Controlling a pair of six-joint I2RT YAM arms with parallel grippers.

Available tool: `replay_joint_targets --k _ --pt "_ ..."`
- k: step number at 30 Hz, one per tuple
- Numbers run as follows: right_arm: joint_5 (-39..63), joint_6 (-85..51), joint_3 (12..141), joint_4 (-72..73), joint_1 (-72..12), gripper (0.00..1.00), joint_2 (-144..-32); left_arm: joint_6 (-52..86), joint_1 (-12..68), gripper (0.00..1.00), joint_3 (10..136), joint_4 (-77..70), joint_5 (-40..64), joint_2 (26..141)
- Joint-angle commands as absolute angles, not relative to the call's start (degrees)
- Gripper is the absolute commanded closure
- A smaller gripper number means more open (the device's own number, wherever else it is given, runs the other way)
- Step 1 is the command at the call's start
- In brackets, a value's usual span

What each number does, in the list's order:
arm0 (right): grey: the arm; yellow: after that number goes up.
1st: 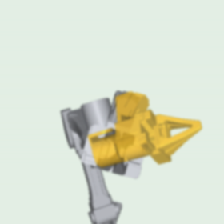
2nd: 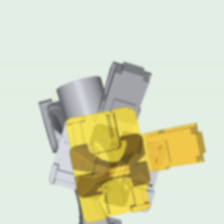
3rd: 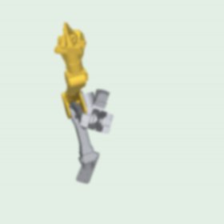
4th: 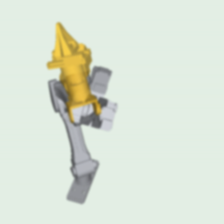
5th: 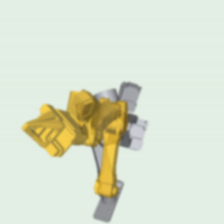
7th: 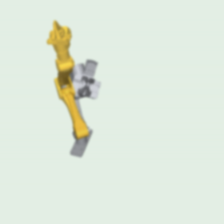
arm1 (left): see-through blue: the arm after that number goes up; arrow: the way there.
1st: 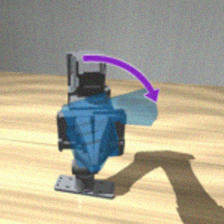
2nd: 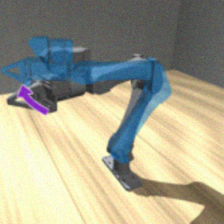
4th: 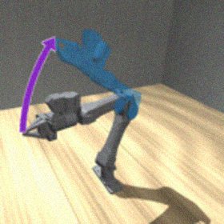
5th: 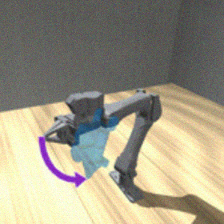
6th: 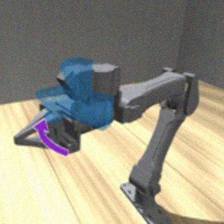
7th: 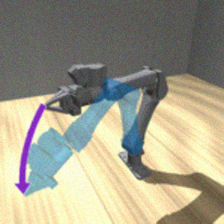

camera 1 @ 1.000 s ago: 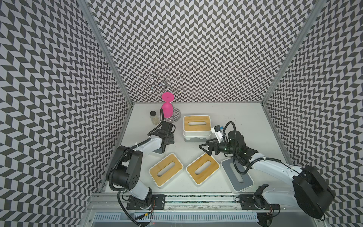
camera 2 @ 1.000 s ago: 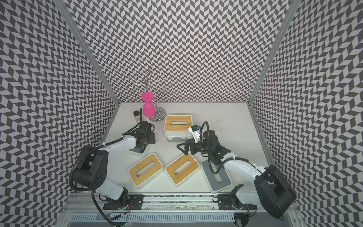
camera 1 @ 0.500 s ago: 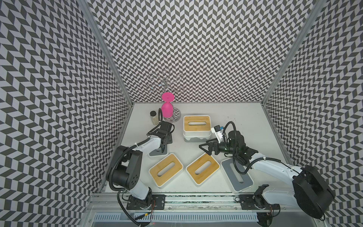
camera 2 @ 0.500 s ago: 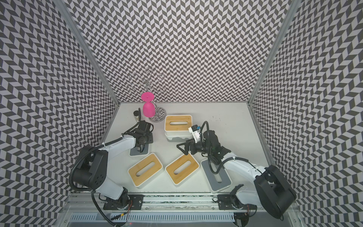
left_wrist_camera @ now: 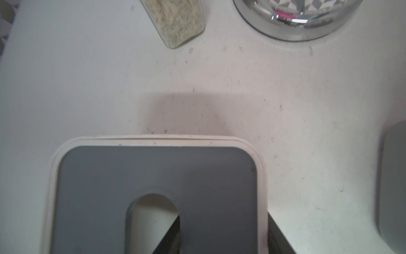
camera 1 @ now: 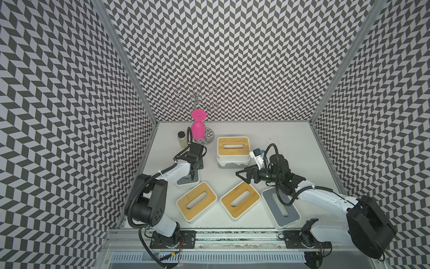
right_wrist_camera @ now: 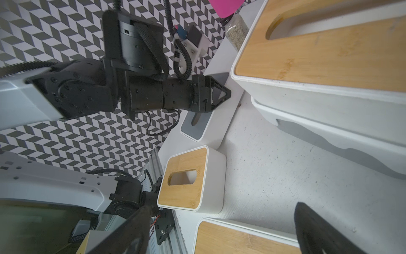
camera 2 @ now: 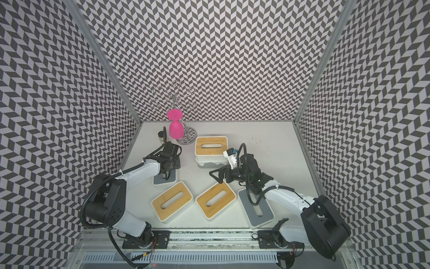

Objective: Stack the tissue boxes
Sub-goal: Pick up the tissue box from the center of the board.

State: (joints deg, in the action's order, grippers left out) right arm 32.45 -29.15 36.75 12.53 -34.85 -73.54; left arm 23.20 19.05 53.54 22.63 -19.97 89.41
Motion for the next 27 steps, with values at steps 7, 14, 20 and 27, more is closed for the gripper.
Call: replay_joint_targets --k 7,14,20,27 --pt "31.56 -32.91 40.76 6.99 -33.75 0.01 -68.78 21.56 23.92 0.59 59.9 27.96 -26.22 80.23" --pt "32.34 -35.71 41.19 1.93 -32.5 0.01 -64.46 17.7 29.78 0.62 62.93 31.43 -26.72 73.93" --pt "37.06 -39.45 39.7 3.87 -30.33 0.01 -60.99 13.18 38.82 0.65 65.23 33.14 -27.33 69.99" --pt "40.4 -41.5 42.0 3.86 -28.93 0.01 -60.93 6.35 49.29 0.68 63.88 29.71 -24.25 66.02"
